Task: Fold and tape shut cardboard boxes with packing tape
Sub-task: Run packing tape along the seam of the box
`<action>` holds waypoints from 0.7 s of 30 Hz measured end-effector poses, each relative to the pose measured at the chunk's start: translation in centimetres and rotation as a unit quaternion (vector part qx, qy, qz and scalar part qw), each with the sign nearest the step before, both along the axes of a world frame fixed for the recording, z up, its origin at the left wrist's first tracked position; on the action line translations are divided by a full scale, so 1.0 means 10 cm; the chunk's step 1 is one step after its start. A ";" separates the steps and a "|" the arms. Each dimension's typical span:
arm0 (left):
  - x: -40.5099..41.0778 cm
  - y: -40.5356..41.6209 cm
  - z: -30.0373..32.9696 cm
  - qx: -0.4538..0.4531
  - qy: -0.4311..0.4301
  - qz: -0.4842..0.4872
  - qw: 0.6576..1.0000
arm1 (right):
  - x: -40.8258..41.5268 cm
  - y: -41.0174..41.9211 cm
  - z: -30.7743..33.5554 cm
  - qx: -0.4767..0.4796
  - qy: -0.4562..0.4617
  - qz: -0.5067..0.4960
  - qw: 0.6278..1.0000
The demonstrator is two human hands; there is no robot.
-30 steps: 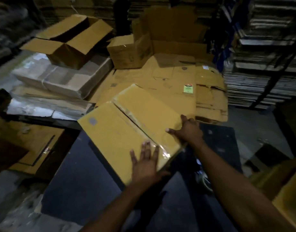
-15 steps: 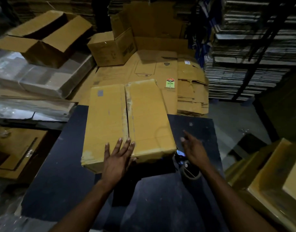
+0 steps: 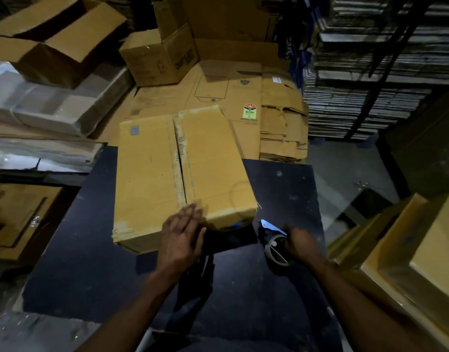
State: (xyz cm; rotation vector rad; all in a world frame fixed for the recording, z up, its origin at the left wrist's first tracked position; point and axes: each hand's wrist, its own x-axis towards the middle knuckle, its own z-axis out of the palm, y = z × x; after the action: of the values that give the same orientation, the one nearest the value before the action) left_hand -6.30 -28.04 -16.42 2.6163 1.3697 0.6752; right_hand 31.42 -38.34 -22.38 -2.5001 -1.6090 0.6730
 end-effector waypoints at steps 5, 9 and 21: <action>0.38 -0.70 0.03 -0.342 -0.218 0.079 0.911 | -0.28 -0.43 0.41 0.050 0.072 -0.016 0.996; 0.57 -0.84 0.19 -0.635 -0.344 0.191 0.665 | -0.60 -0.51 0.72 0.093 0.144 0.020 0.985; -0.36 -0.37 1.17 -0.632 -0.487 0.161 0.581 | -1.69 0.23 1.75 0.163 0.023 0.319 0.933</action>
State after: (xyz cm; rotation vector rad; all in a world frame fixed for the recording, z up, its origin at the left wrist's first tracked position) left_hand -9.85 -31.77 -4.74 0.6196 1.1195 0.5949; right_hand 14.56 -36.06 -4.91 -1.7074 -2.3050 0.4508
